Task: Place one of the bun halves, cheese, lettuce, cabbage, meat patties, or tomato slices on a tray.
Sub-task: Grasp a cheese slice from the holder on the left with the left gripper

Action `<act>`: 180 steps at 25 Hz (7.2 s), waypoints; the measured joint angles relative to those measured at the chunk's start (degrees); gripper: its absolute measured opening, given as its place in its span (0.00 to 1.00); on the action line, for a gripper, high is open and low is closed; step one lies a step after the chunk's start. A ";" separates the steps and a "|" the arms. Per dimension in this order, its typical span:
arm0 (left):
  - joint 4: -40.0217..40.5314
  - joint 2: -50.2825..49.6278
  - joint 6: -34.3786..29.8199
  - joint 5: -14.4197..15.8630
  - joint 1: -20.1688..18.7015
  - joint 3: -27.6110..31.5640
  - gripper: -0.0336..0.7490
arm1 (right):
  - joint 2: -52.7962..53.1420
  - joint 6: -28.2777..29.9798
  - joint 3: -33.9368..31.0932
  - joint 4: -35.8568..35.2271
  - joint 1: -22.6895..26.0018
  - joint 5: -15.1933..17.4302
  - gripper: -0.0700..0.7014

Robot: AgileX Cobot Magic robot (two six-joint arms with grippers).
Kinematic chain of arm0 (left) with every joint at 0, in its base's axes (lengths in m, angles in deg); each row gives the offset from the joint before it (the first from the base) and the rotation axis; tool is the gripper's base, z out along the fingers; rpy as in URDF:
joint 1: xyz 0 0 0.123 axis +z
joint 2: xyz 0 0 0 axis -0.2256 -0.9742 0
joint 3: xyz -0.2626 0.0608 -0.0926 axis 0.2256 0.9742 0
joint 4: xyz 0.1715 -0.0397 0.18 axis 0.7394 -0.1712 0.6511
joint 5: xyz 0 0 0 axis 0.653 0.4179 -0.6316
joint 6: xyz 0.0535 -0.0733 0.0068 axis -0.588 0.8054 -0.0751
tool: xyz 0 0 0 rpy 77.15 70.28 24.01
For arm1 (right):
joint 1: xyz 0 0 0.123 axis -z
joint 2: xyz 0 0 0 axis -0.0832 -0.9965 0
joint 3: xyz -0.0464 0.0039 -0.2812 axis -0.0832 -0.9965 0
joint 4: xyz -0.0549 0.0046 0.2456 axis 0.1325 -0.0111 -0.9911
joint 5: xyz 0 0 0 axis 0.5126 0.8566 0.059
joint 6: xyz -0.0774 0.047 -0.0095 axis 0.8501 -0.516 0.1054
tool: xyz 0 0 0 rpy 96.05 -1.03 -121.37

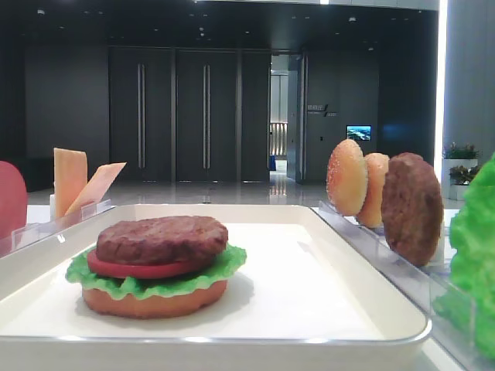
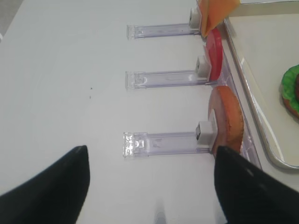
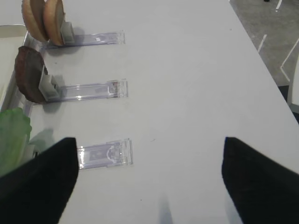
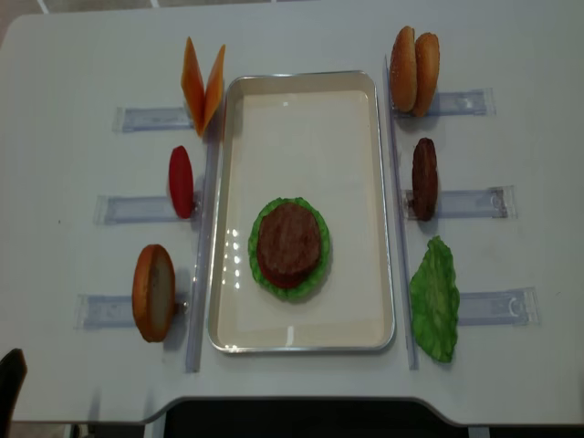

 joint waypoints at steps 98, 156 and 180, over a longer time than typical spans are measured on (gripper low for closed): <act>-1.35 -111.93 7.31 7.22 0.00 -76.80 0.85 | 0.00 0.00 -0.04 0.00 0.00 0.00 0.86; 8.62 -128.25 24.89 7.22 -20.02 -86.67 0.85 | 0.00 0.00 -0.04 0.00 0.00 0.00 0.82; 13.47 -129.75 25.06 7.00 -20.02 -86.69 0.79 | 0.00 0.00 -0.04 0.00 0.00 0.00 0.82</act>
